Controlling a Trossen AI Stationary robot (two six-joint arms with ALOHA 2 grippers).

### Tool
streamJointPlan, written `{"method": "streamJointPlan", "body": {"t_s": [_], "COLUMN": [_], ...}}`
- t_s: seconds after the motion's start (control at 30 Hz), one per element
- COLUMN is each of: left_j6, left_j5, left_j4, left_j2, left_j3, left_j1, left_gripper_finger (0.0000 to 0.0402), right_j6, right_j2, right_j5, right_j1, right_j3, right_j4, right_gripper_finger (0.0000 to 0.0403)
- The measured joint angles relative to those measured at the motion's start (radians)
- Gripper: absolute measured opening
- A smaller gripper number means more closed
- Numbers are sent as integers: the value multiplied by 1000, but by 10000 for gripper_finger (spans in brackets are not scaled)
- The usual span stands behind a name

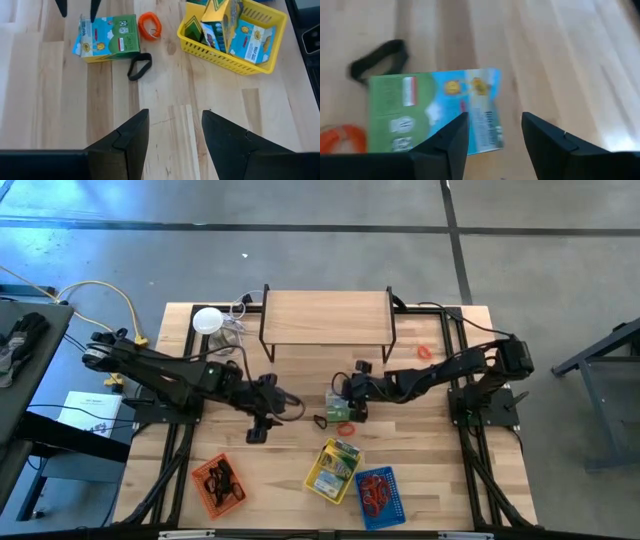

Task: Pick & Place Office Desk Supplies
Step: Put the yellow crayon box into the yellow box

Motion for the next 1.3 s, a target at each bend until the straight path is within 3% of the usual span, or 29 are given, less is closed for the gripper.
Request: {"method": "streamJointPlan", "body": {"t_s": [0.37, 0.6, 1.03, 1.3], "left_j6": [1, -3, 4, 1], "left_j5": [0, 0, 0, 0], "left_j4": [0, 0, 0, 1], "left_j2": [0, 0, 0, 0], "left_j3": [0, 0, 0, 0], "left_j1": [-16, -16, -16, -16], "left_gripper_finger": [177, 177, 177, 177], "right_j6": [-1, 5, 1, -15], "right_j2": [25, 26, 59, 70], "right_j5": [-12, -120, -137, -117], "right_j1": [-36, -77, -84, -78], "right_j3": [0, 0, 2, 3], "right_j4": [-4, -25, -19, -2], "right_gripper_finger": [152, 112, 64, 5]}}
